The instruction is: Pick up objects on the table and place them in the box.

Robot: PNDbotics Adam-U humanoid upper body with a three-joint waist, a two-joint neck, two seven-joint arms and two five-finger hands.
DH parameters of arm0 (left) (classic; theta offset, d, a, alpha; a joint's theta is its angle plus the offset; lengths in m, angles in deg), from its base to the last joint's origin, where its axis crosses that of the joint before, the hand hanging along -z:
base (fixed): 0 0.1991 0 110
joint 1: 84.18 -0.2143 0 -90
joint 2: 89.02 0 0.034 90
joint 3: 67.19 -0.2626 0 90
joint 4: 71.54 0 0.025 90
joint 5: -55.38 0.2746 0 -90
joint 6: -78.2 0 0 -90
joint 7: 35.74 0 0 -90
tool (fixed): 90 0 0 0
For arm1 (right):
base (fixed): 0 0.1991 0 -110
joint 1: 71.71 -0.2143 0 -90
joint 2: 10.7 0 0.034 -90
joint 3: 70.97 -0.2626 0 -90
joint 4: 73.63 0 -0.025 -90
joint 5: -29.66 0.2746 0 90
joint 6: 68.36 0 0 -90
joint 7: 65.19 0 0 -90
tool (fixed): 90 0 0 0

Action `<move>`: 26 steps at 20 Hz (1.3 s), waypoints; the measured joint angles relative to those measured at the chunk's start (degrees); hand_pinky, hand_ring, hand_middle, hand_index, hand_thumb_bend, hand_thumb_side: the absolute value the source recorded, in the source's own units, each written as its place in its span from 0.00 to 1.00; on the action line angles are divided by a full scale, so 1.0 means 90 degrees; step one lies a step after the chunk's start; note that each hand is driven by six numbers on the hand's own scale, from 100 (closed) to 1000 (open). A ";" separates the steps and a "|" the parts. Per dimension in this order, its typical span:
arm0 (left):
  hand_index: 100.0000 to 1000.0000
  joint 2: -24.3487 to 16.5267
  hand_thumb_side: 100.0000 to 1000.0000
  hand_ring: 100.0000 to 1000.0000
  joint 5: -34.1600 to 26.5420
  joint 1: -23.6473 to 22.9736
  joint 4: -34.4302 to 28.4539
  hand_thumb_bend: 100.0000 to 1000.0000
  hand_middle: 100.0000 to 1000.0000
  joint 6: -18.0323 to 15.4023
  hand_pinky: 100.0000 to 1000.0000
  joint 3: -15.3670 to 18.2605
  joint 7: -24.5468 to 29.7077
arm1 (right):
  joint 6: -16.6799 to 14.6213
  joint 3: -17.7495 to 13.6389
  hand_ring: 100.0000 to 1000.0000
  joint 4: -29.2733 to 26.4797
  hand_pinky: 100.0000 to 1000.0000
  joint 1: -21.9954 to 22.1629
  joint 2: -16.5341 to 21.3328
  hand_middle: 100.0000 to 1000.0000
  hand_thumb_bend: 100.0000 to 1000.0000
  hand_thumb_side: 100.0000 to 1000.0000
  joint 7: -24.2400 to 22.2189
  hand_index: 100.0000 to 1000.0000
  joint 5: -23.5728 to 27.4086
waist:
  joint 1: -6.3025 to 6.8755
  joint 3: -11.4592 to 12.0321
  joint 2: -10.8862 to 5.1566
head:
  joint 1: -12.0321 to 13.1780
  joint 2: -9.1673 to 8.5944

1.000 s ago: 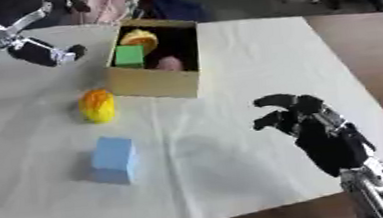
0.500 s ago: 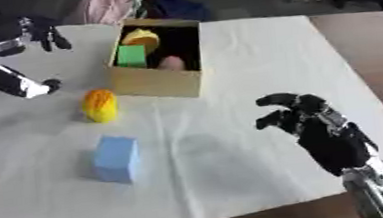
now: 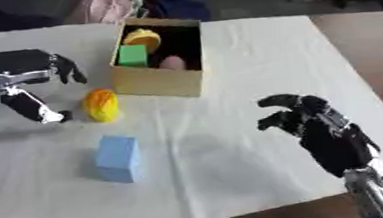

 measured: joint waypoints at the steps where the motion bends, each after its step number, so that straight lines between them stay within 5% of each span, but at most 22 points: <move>1: 0.83 0.0040 0.34 0.65 0.0048 0.0007 0.0050 0.32 0.70 0.0000 0.74 -0.0024 0.0000 | 0.0000 0.0000 0.64 0.0000 0.82 0.0001 0.0000 0.79 0.00 0.95 0.0000 0.81 0.0000 | 0.0000 -0.0002 -0.0005 | 0.0000 0.0000; 8: 0.82 0.0303 0.20 0.62 0.0128 0.0090 0.0275 0.27 0.68 -0.0076 0.71 -0.0080 -0.0106 | 0.0001 0.0000 0.64 0.0000 0.82 0.0014 0.0000 0.79 0.00 0.95 -0.0001 0.81 0.0000 | 0.0000 0.0002 -0.0033 | 0.0003 0.0016; 15: 0.76 0.0648 0.20 0.56 0.0254 0.0263 0.0499 0.18 0.61 0.0013 0.67 -0.0084 -0.0529 | 0.0002 0.0001 0.63 0.0001 0.82 0.0015 0.0000 0.79 0.00 0.95 -0.0002 0.81 0.0000 | 0.0000 0.0004 -0.0037 | 0.0023 0.0031; 21: 0.57 0.0847 0.19 0.41 0.0532 0.0271 0.0658 0.19 0.41 0.0110 0.57 -0.0121 -0.1040 | 0.0004 0.0001 0.63 0.0002 0.82 0.0015 -0.0001 0.79 0.00 0.95 -0.0005 0.81 0.0000 | 0.0000 0.0003 -0.0037 | 0.0025 0.0032; 26: 0.40 0.0934 0.14 0.26 0.0692 0.0269 0.0674 0.04 0.25 0.0122 0.45 -0.0166 -0.1585 | 0.0014 0.0001 0.63 0.0003 0.82 0.0016 -0.0001 0.79 0.00 0.95 -0.0014 0.81 -0.0016 | 0.0000 0.0001 -0.0037 | 0.0027 0.0032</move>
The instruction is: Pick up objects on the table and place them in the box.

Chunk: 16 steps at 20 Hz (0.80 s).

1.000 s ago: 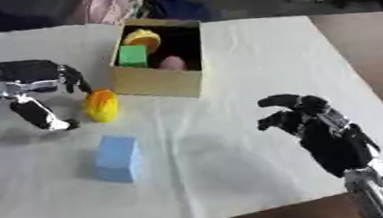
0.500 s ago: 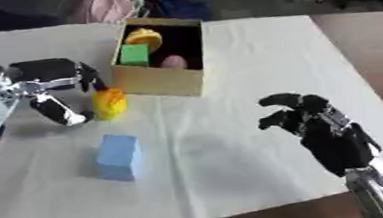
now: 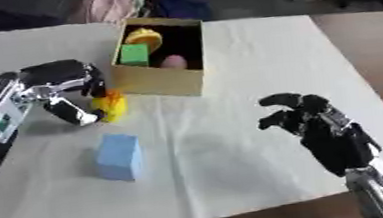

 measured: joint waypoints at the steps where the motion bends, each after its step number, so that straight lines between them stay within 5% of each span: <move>1: 0.39 0.0000 0.14 0.25 -0.0001 -0.0004 -0.0010 0.02 0.23 0.0011 0.45 0.0000 -0.0110 | 0.0001 0.0000 0.63 0.0000 0.82 0.0000 0.0000 0.79 0.00 0.95 -0.0001 0.81 -0.0008 | 0.0000 0.0000 0.0000 | 0.0000 0.0000; 10: 0.41 -0.0506 0.12 0.26 -0.0973 -0.0049 -0.1102 0.00 0.25 0.0001 0.47 0.0052 0.0010 | 0.0001 -0.0001 0.63 0.0001 0.82 0.0002 0.0000 0.79 0.00 0.95 -0.0001 0.81 -0.0036 | 0.0000 0.0000 0.0000 | 0.0000 0.0000; 16: 0.40 -0.1159 0.09 0.27 -0.1963 0.0159 -0.1898 0.02 0.26 0.0280 0.48 0.0530 0.0343 | 0.0002 -0.0002 0.63 0.0005 0.82 0.0008 0.0000 0.79 0.00 0.95 -0.0002 0.81 -0.0042 | 0.0000 0.0003 -0.0030 | -0.0013 0.0019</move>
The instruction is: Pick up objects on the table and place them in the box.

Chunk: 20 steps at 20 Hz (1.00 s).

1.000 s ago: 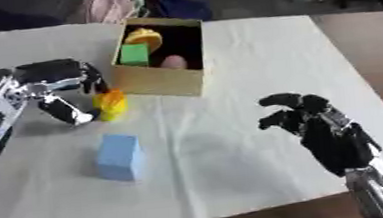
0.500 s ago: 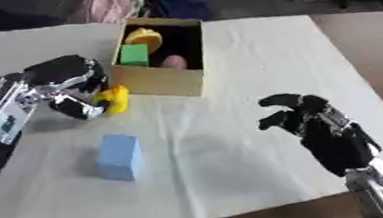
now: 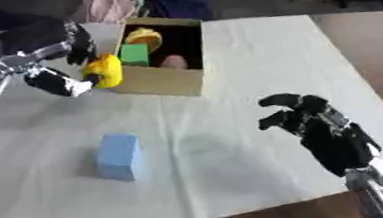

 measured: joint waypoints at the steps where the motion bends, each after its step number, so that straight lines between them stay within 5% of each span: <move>1: 0.41 -0.0031 0.09 0.27 -0.0075 0.0091 0.0008 0.02 0.26 0.0062 0.48 0.0076 0.0001 | 0.0001 0.0000 0.63 0.0002 0.82 0.0000 0.0000 0.79 0.00 0.95 -0.0001 0.81 0.0000 | 0.0000 0.0001 -0.0008 | -0.0002 0.0001; 8: 0.44 0.0382 0.10 0.30 0.0270 0.0970 0.1033 0.06 0.29 0.0227 0.50 0.0263 -0.0084 | 0.0025 0.0006 0.63 0.0032 0.82 0.0026 0.0000 0.79 0.00 0.96 -0.0029 0.81 -0.0001 | 0.0000 -0.0049 -0.0029 | 0.0017 0.0005; 13: 0.51 0.1203 0.10 0.36 0.1409 0.1430 0.2072 0.07 0.35 0.0229 0.53 0.0310 -0.0527 | 0.0056 0.0062 0.63 0.0033 0.82 0.0027 -0.0008 0.79 0.00 0.96 -0.0074 0.81 0.0001 | -0.0003 -0.0155 -0.0029 | 0.0135 0.0029; 17: 0.64 0.1757 0.09 0.46 0.2266 0.1521 0.2764 0.12 0.47 0.0244 0.58 0.0364 -0.1158 | 0.0065 0.0089 0.63 0.0035 0.82 0.0026 -0.0027 0.79 0.00 0.96 -0.0114 0.81 0.0007 | -0.0003 -0.0193 -0.0029 | 0.0216 0.0030; 18: 0.76 0.1849 0.09 0.54 0.2420 0.1521 0.2876 0.17 0.58 0.0238 0.63 0.0366 -0.1303 | 0.0067 0.0091 0.63 0.0035 0.82 0.0026 -0.0042 0.79 0.00 0.96 -0.0125 0.81 0.0008 | -0.0003 -0.0207 -0.0029 | 0.0229 0.0030; 20: 0.84 0.2008 0.10 0.62 0.2724 0.1521 0.3047 0.20 0.68 0.0226 0.69 0.0364 -0.1563 | 0.0068 0.0109 0.63 0.0035 0.82 0.0025 -0.0059 0.79 0.00 0.96 -0.0134 0.81 0.0009 | -0.0003 -0.0214 -0.0029 | 0.0241 0.0030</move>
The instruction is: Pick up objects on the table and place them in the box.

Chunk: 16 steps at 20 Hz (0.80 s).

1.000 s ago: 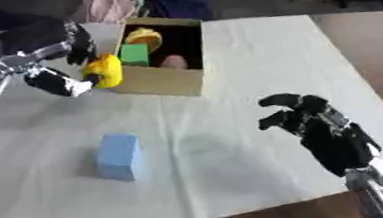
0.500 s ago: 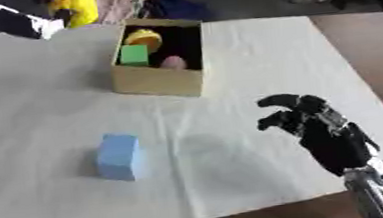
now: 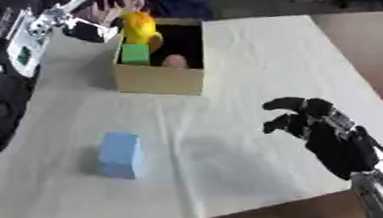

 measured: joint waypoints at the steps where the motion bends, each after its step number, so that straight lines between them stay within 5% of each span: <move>1: 0.87 0.0055 0.22 0.64 0.0121 0.0000 0.0059 0.17 0.72 -0.0009 0.70 -0.0004 -0.0110 | 0.0002 0.0010 0.63 0.0000 0.82 -0.0001 -0.0001 0.79 0.00 0.96 -0.0003 0.81 0.0000 | -0.0001 0.0000 0.0000 | 0.0003 0.0000; 4: 0.90 0.0132 0.39 0.69 0.0306 -0.0009 0.0112 0.10 0.77 -0.0075 0.74 -0.0027 -0.0320 | 0.0007 0.0012 0.63 0.0000 0.82 -0.0002 -0.0004 0.79 0.00 0.96 -0.0009 0.81 0.0000 | -0.0001 0.0000 0.0000 | 0.0009 0.0000; 10: 0.84 -0.0099 0.17 0.66 -0.0327 -0.0137 -0.0388 0.04 0.72 -0.0280 0.72 -0.0161 -0.0055 | 0.0003 0.0004 0.63 0.0000 0.82 -0.0002 -0.0003 0.79 0.00 0.96 -0.0004 0.81 0.0000 | -0.0001 0.0065 0.0000 | -0.0054 -0.0001; 16: 0.83 -0.1177 0.26 0.65 -0.1905 -0.0773 -0.1932 0.13 0.70 -0.0618 0.73 -0.0667 0.1370 | -0.0025 -0.0056 0.63 0.0001 0.82 -0.0002 0.0006 0.79 0.00 0.95 0.0031 0.81 -0.0009 | 0.0003 0.0138 0.0000 | -0.0184 -0.0003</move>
